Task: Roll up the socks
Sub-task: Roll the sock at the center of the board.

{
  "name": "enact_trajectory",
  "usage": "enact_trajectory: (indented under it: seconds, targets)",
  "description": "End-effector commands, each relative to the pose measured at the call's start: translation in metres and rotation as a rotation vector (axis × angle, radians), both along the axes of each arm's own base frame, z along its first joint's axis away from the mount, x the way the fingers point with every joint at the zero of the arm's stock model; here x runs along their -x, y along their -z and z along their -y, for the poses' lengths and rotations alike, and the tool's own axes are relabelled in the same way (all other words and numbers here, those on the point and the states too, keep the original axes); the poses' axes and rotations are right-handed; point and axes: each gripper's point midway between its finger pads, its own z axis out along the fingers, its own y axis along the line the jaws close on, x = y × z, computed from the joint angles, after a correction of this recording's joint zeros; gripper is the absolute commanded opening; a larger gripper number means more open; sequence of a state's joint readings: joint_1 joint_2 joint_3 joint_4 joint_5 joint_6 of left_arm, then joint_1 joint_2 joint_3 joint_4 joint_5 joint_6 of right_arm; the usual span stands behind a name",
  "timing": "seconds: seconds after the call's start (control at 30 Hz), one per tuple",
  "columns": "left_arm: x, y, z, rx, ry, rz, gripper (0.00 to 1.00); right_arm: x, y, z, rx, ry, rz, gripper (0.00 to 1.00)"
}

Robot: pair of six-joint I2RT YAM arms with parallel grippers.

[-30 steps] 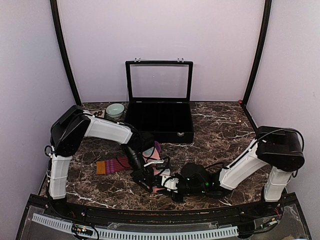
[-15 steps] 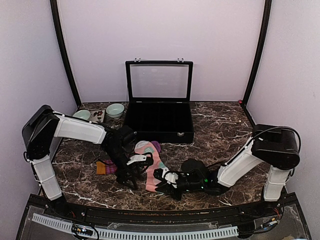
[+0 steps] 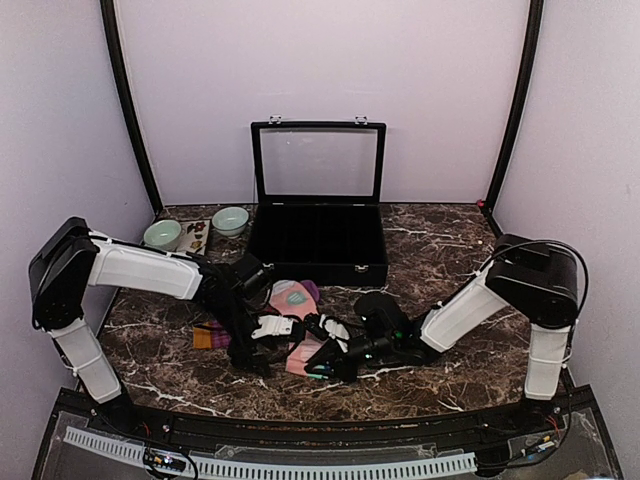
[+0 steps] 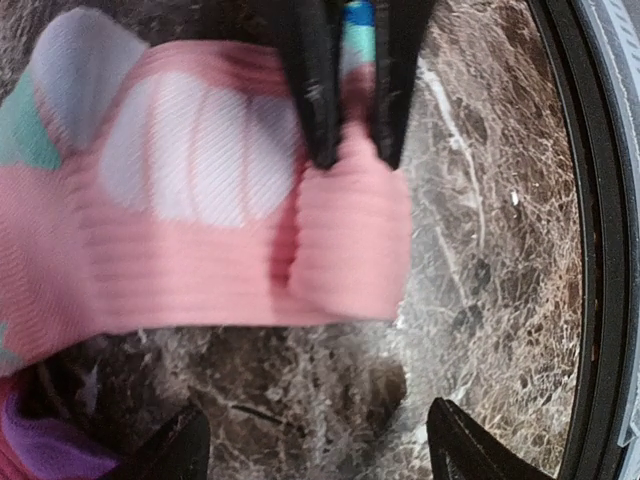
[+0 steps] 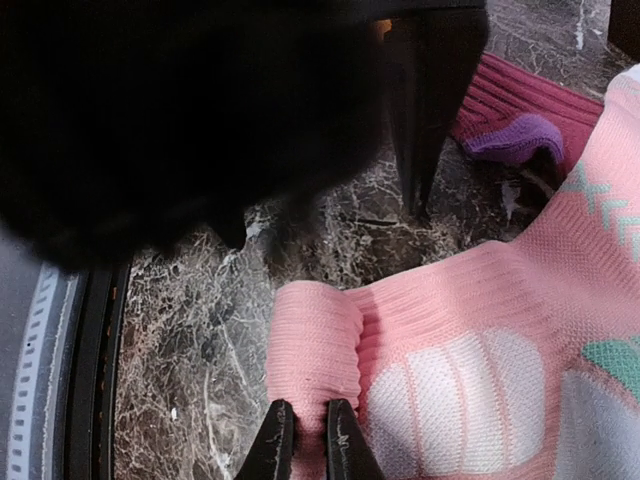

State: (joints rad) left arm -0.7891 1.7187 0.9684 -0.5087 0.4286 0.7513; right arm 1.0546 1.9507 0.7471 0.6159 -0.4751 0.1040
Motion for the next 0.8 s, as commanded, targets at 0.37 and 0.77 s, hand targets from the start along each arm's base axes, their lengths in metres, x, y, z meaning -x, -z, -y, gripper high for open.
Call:
enact_trajectory:
  seconds: [0.37,0.77]
  targets:
    - [0.018,-0.028,0.029,0.054,0.234,0.221,0.78,0.058,0.119,0.101,0.469,0.178,-0.642,0.00]
    - [0.015,-0.004,0.056,0.023,0.253,0.219,0.69,0.064,0.114,0.099,0.473,0.219,-0.751,0.01]
